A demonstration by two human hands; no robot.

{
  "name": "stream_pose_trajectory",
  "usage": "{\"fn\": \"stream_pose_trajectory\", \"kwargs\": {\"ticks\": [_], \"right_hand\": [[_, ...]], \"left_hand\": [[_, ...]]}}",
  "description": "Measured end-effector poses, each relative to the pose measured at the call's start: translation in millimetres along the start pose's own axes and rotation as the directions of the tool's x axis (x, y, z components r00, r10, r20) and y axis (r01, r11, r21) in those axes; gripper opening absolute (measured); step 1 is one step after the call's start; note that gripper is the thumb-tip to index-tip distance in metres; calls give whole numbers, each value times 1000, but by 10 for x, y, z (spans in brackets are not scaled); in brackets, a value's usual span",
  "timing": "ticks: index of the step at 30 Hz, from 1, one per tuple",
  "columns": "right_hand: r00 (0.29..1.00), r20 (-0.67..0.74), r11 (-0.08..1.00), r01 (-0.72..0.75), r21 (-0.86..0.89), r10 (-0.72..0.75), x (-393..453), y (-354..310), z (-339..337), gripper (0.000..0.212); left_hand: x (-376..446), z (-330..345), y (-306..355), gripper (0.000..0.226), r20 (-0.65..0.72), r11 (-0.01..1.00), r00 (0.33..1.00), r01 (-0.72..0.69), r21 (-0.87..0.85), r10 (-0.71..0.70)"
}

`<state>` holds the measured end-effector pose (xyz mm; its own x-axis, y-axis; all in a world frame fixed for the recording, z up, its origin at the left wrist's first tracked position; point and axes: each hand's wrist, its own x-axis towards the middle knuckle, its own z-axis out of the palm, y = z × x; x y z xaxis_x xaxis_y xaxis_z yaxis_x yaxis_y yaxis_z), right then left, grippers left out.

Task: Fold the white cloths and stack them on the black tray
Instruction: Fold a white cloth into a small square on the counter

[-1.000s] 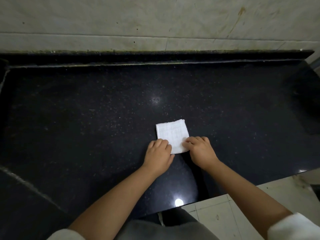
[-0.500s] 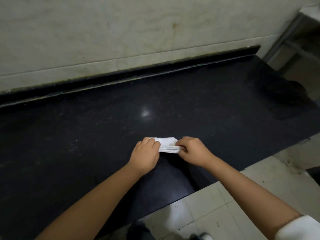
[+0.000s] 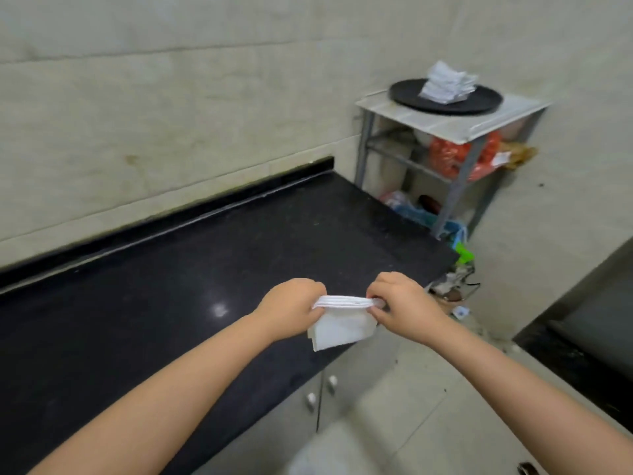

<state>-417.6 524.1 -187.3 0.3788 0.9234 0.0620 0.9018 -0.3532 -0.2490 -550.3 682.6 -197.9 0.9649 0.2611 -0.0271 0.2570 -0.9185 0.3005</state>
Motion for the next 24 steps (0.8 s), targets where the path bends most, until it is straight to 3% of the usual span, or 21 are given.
{"fn": "stream_pose_trajectory", "kwargs": {"ticks": [3,7,10,14,19,24], "right_hand": [[995,-99,995,-3,-97,-6,121,533,-410,12],[991,-130,982,-43,-185,18,466,1262,-872,6],[989,-147,966,-58,-251,22,836,1801,-1216,10],[991,-133,958,-41,-284,3,1438,2473,-1781,14],[985,-175,957,-46,-285,-4,2100,3201,-2432,17],[973,-229,972,-32,-233,-23,2687,3915,-2878,37]], "left_hand": [[557,-149,278,17,-134,998,989,-66,-19,63],[1414,-337,575,16,-286,994,954,-108,-36,93],[2192,-486,711,18,-342,988,927,-139,69,154],[3208,-864,874,12,-438,939,839,-226,258,322],[4235,-1413,1211,20,-471,951,848,-116,286,245],[5118,-1744,1460,23,-480,938,866,41,345,139]]}}
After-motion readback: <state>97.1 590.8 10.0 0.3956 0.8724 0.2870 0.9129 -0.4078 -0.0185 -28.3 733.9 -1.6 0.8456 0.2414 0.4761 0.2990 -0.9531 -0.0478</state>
